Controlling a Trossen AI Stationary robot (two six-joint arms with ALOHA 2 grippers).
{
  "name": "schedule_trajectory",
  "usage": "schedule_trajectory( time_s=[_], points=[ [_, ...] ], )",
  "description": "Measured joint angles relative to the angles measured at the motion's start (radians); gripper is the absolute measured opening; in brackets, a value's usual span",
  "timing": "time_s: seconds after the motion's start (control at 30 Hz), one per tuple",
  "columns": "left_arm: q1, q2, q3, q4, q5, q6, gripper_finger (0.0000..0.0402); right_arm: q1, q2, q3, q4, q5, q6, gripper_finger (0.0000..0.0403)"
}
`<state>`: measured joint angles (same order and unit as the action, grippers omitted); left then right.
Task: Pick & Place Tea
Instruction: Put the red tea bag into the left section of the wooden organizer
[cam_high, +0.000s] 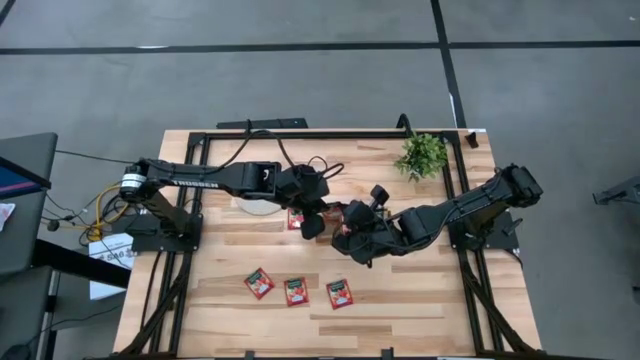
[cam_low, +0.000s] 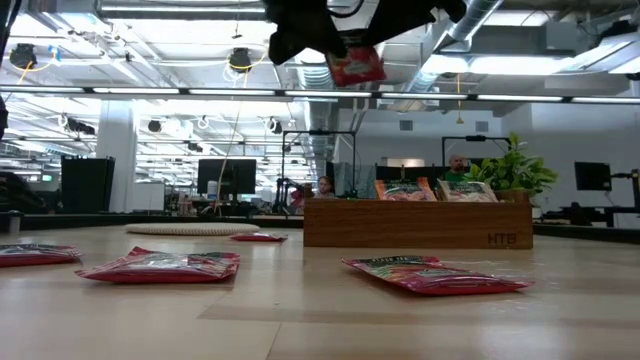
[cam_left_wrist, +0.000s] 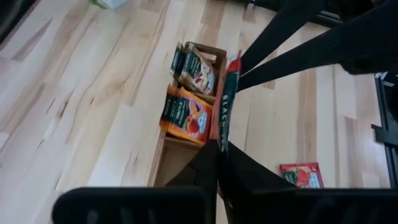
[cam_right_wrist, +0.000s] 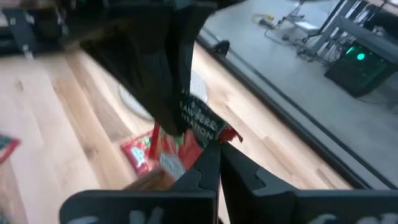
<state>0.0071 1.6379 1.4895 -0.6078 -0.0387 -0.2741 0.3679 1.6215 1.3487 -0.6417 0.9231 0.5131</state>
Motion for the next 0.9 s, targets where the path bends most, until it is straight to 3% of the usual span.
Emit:
schedule_trajectory(
  time_s=[0.13,0.3,0.43,0.67,0.9],
  points=[
    [0.0,0.0,0.0,-0.049,-0.002,0.021,0.0,-0.002,-0.013,0.0,-0.054,-0.081,0.0,0.0013],
    [0.0,0.001,0.0,-0.07,-0.011,0.042,0.0,-0.011,-0.045,0.0,-0.161,-0.225,0.014,0.0056],
    [0.0,0.001,0.0,-0.056,-0.011,0.056,0.0,-0.01,-0.071,0.0,-0.331,-0.297,0.11,0.0083],
    [0.0,0.071,0.0,-0.028,-0.002,0.095,0.0,0.043,-0.086,0.0,-0.663,-0.318,0.319,0.0083],
    [0.003,0.212,-0.001,-0.025,0.003,0.14,0.0,0.146,-0.084,-0.001,-0.803,-0.292,0.464,0.0076]
  ],
)
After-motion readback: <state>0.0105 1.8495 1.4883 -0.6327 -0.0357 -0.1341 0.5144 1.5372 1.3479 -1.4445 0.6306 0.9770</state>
